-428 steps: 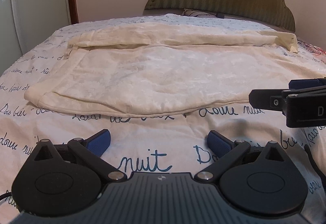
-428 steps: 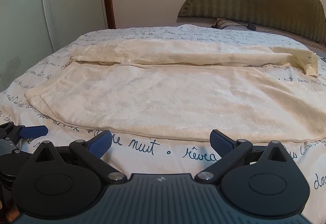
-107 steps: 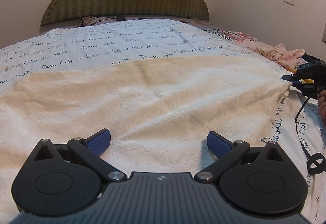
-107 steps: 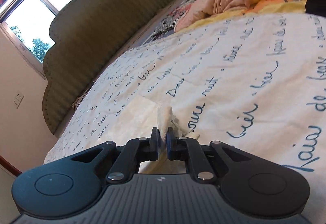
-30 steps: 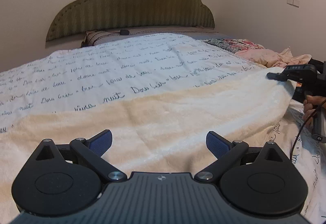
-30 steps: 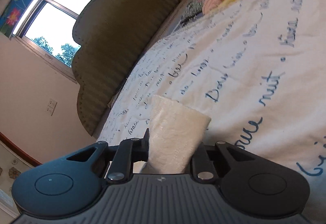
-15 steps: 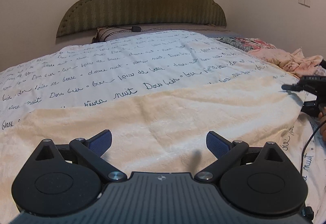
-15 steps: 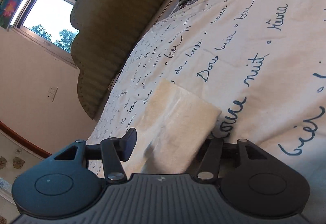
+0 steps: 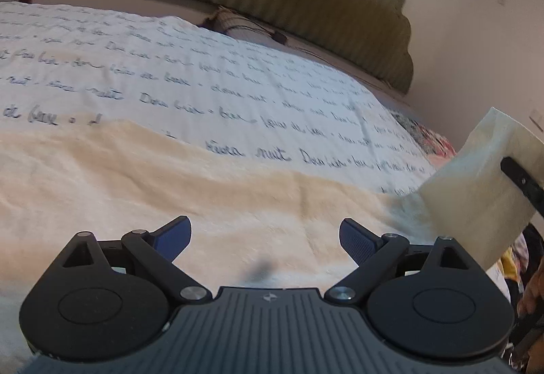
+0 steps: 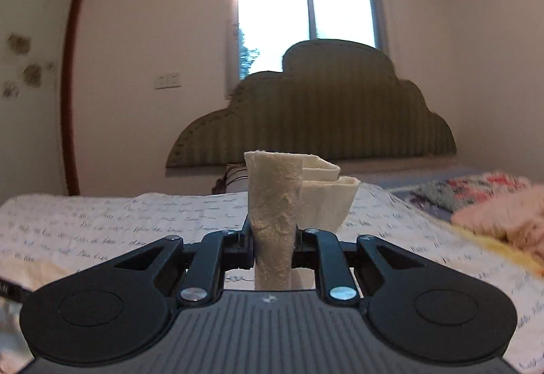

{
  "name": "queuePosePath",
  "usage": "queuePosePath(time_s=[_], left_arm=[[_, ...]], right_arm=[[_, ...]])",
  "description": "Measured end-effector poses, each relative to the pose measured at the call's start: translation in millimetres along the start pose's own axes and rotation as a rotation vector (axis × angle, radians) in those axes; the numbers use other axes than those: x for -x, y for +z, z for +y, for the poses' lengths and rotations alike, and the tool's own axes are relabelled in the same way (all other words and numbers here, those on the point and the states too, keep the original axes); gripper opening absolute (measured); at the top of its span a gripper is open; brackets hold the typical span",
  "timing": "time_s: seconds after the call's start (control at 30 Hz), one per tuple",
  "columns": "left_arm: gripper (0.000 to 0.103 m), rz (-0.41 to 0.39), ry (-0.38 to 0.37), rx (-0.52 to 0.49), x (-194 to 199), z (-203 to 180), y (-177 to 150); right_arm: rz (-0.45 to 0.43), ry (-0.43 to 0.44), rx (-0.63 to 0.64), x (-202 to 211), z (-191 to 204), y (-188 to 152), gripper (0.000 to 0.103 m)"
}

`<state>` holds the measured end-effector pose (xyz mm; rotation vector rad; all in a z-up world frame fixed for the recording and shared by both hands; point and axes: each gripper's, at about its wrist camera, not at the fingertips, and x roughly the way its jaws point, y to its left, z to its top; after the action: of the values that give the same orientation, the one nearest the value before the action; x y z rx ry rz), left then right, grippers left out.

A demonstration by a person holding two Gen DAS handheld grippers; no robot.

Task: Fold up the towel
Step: 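Lift the gripped pants leg end upward with the right gripper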

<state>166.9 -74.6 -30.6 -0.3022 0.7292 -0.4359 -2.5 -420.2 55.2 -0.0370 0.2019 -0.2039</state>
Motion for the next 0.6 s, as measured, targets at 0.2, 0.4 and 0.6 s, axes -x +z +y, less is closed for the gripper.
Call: queuePosePath(time_s=[0.2, 0.4, 0.6], left_arm=[[0.095, 0.003, 0.043, 0.105, 18, 32, 9], [0.096, 0.007, 0.040, -0.204, 0, -43, 1], [0.097, 0.006, 0.006, -0.604, -51, -172, -37]], right_arm=[[-0.018, 0.122, 0.037, -11, 47, 9, 0.015], [0.011, 0.092, -0.267, -6, -42, 29, 0.015], [0.068, 0.034, -0.642, -6, -131, -13, 0.015]])
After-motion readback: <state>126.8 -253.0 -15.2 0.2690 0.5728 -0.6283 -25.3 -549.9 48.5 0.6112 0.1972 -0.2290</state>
